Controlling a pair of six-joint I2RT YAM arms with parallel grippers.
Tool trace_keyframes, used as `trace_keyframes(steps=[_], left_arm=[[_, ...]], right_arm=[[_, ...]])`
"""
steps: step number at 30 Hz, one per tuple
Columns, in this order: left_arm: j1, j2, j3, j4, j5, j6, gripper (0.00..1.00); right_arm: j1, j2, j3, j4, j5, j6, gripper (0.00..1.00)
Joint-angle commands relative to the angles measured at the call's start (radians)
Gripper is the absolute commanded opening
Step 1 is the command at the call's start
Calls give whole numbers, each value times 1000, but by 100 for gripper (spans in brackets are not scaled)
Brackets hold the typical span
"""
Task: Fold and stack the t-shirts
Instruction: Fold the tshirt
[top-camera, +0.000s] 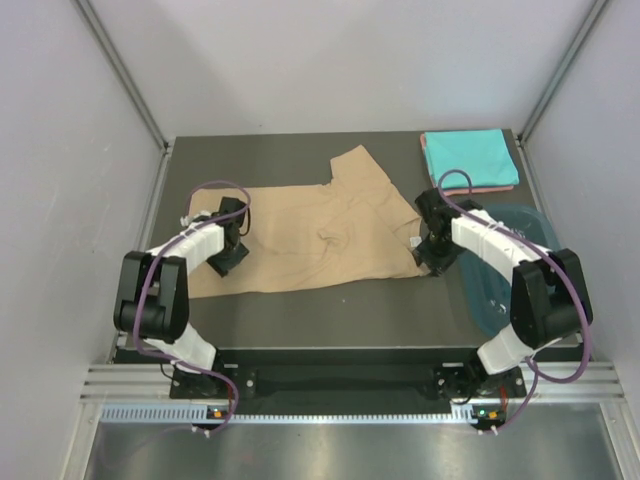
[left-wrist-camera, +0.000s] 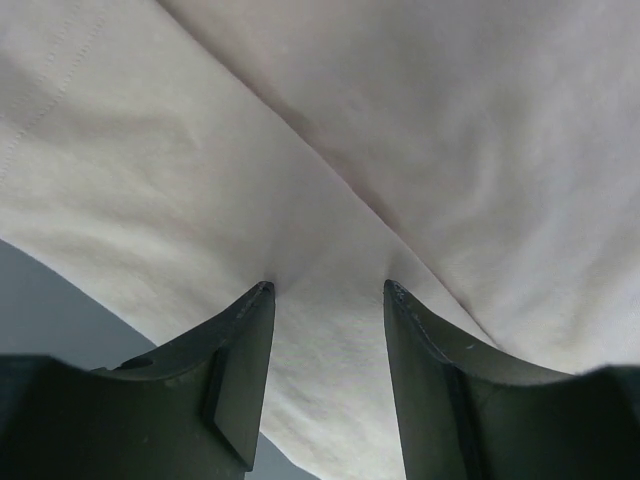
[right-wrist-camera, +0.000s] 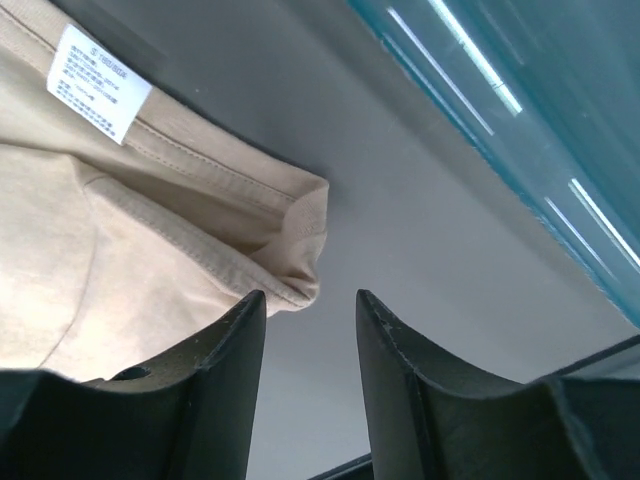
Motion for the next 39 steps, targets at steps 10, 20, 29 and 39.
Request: trace_keyframes(steps=[10, 20, 29, 39], left_arm=[[14, 72, 3, -44, -118, -58, 51], [13, 103, 32, -70, -175, -53, 50], [13, 132, 50, -82, -200, -58, 50], [14, 178, 69, -101, -244, -52, 50]], right_arm=[[31, 5, -60, 108, 55, 45, 41], [31, 42, -69, 128, 83, 63, 28], [31, 53, -90, 155, 66, 68, 0], [33, 21, -96, 39, 191, 45, 0]])
